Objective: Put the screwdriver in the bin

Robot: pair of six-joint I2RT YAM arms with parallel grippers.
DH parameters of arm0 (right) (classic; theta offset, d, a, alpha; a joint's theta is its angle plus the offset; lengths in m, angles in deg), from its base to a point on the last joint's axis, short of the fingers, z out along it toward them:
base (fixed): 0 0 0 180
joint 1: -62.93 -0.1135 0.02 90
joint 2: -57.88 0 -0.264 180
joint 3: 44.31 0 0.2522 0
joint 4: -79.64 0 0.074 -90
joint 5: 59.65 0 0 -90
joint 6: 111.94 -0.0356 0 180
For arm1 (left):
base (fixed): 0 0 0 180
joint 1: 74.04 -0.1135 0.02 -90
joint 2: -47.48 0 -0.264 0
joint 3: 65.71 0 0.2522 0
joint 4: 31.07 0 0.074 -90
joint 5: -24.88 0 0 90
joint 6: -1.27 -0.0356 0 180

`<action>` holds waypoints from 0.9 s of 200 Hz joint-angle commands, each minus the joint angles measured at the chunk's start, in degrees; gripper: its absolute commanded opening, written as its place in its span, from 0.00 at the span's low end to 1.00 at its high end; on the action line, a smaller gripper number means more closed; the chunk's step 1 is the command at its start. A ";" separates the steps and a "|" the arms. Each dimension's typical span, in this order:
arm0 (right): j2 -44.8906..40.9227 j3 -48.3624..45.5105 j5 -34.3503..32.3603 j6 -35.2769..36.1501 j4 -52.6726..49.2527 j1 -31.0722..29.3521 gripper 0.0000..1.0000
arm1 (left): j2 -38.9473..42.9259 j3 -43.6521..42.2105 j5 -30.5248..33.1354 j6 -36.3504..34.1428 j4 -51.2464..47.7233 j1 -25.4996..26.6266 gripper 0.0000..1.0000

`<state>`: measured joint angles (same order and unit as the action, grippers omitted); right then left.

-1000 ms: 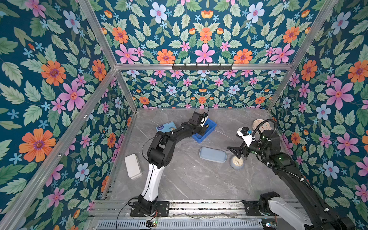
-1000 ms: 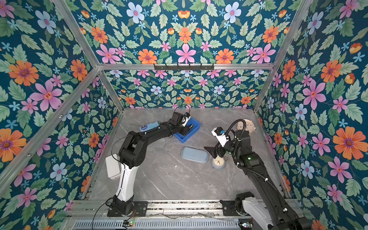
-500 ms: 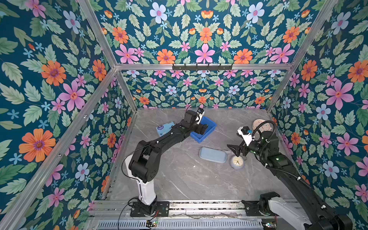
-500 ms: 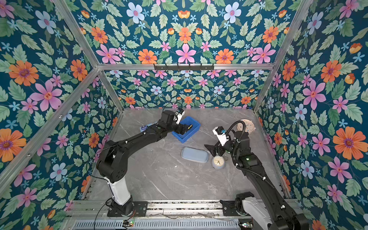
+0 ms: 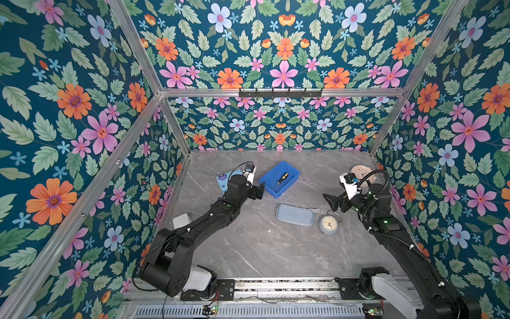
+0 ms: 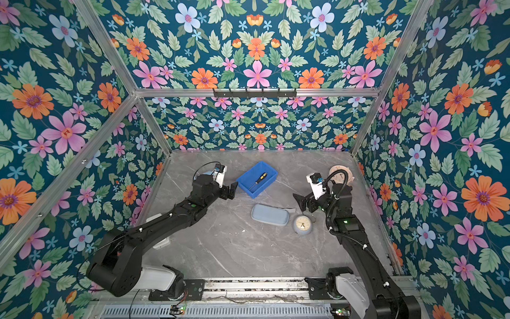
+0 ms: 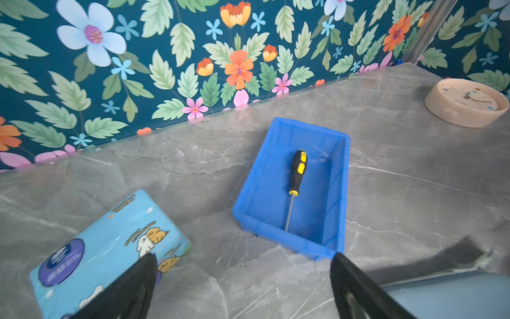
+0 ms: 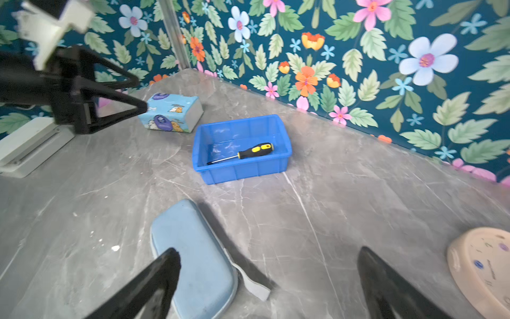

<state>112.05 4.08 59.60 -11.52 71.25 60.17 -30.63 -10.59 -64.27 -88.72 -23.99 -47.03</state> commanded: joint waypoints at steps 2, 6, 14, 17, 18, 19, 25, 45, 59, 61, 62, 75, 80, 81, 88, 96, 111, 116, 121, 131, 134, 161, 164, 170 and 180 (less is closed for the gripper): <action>0.62 -2.06 -3.76 -3.31 7.63 2.43 0.99 | 3.65 -5.09 3.44 -0.44 5.39 -1.89 1.00; 0.79 -2.51 -4.77 -3.74 8.40 2.72 0.99 | 4.38 -6.22 3.90 -0.68 5.70 -2.29 1.00; 1.18 -3.54 -6.82 -4.76 10.16 3.24 0.99 | 5.75 -8.53 4.74 -1.14 6.40 -3.11 1.00; 1.24 -3.93 -7.58 -5.21 10.89 3.52 0.99 | 6.34 -9.42 4.99 -1.37 6.65 -3.42 1.00; 1.31 -4.12 -7.69 -5.44 11.16 3.58 0.99 | 6.50 -9.66 5.06 -1.39 6.75 -3.52 1.00; 1.34 -4.30 -7.88 -5.60 11.42 3.70 0.99 | 6.66 -9.91 5.19 -1.49 6.80 -3.71 1.00; 1.66 -5.29 -8.96 -6.71 13.31 4.32 0.99 | 7.63 -11.58 5.60 -1.98 7.13 -4.46 1.00; 3.14 -8.97 -13.09 -9.93 19.47 5.77 0.99 | 9.82 -17.19 7.07 -4.51 9.48 -7.44 1.00; 4.73 -11.22 -15.38 -11.03 23.11 6.50 0.99 | 10.25 -21.29 9.13 -5.42 13.74 -9.54 1.00; 4.96 -11.49 -15.61 -11.14 23.59 6.64 0.99 | 10.25 -21.93 9.32 -5.63 14.59 -9.94 1.00; 5.10 -11.63 -15.75 -11.22 23.79 6.68 0.99 | 10.25 -22.24 9.42 -5.68 15.02 -10.08 1.00; 6.75 -13.08 -17.11 -12.15 26.73 7.15 0.99 | 9.69 -26.04 11.37 -5.81 21.48 -12.34 1.00; 7.53 -13.54 -17.62 -12.29 27.76 7.23 0.99 | 9.20 -27.27 12.00 -5.75 24.06 -13.19 1.00; 7.66 -13.58 -17.59 -12.28 28.03 7.24 0.99 | 9.11 -27.51 12.13 -5.69 24.64 -13.37 1.00; 8.75 -14.11 -17.99 -12.23 29.29 7.30 0.99 | 8.18 -28.94 12.82 -5.67 27.94 -14.63 1.00; 9.91 -14.52 -18.24 -12.32 30.41 7.28 0.99 | 6.74 -30.10 13.26 -5.48 31.32 -15.94 1.00; 12.05 -15.08 -18.71 -13.03 32.26 7.32 0.99 | 4.55 -29.24 14.05 -4.88 32.64 -17.84 1.00; 12.26 -14.51 -18.89 -12.93 30.62 7.27 0.99 | 3.94 -28.92 13.63 -5.19 32.94 -18.27 1.00; 12.41 -14.21 -18.84 -12.58 29.74 7.30 0.99 | 3.01 -28.80 13.08 -5.51 34.36 -18.68 1.00; 13.16 -14.27 -19.49 -13.05 30.12 7.31 0.99 | 1.24 -28.71 12.65 -6.17 37.47 -19.30 1.00; 13.35 -14.17 -19.72 -13.24 29.72 7.33 0.99 | 0.67 -28.61 12.55 -6.26 38.22 -19.42 1.00; 15.86 -15.99 -19.41 -13.22 33.76 7.32 0.99 | -3.89 -26.45 10.54 -5.92 41.82 -20.86 1.00; 16.24 -16.36 -19.31 -13.20 34.68 7.36 0.99 | -4.38 -25.84 10.46 -5.67 41.55 -21.17 1.00; 16.91 -17.07 -19.32 -13.13 36.49 7.35 0.99 | -5.10 -24.46 10.31 -4.88 39.55 -21.56 1.00; 18.24 -17.86 -19.30 -13.22 38.88 7.31 0.99 | -6.16 -22.75 8.90 -3.04 37.84 -22.34 1.00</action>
<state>128.14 -12.31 40.70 -23.85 102.31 67.56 -34.69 -36.27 -52.87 -94.60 12.17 -68.10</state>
